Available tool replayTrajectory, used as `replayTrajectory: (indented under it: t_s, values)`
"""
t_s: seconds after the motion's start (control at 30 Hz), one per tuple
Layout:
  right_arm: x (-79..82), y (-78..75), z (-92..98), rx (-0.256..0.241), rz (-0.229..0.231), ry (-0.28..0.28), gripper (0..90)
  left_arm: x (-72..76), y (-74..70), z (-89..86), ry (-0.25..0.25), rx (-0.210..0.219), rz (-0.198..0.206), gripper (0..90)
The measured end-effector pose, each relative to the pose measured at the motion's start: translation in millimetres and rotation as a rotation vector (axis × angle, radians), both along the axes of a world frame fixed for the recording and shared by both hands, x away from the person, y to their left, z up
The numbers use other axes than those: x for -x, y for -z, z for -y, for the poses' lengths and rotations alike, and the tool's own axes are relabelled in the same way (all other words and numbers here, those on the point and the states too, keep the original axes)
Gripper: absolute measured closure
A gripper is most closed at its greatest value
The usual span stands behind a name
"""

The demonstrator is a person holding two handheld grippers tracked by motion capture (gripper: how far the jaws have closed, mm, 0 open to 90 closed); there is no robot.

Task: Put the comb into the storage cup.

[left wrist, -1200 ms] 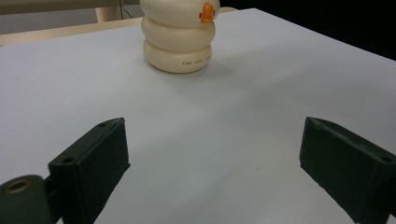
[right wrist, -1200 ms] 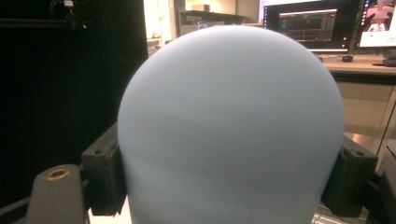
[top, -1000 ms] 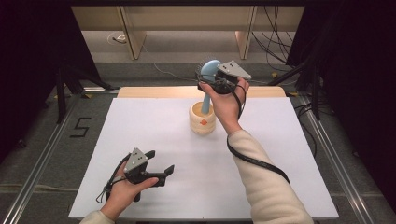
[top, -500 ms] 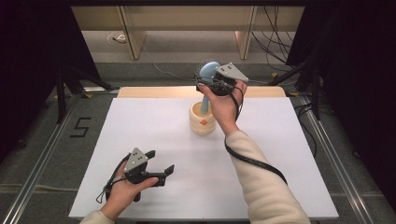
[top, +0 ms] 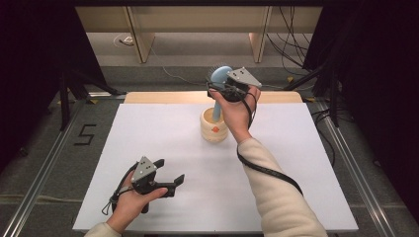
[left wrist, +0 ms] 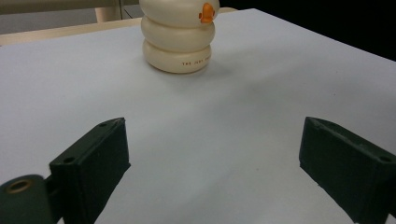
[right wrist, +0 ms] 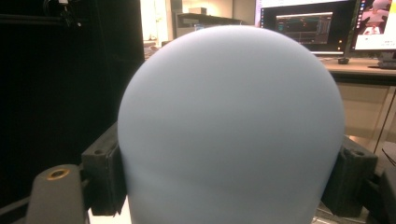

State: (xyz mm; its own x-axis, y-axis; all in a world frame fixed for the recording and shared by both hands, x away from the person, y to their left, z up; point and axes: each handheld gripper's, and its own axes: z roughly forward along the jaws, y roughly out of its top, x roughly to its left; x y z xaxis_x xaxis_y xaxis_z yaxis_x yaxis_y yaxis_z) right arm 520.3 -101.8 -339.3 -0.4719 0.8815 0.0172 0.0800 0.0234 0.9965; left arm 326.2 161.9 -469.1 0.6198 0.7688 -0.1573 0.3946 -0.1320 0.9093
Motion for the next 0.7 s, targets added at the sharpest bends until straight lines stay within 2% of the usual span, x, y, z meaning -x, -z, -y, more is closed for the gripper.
replayTrajectory:
  t_s: [0.7]
  values:
    - [-2.7, 10.4, -2.9, 0.005, -0.004, 0.009, 20.1, 0.0, 0.1, 0.0, 0.000, 0.001, -0.001, 7.9]
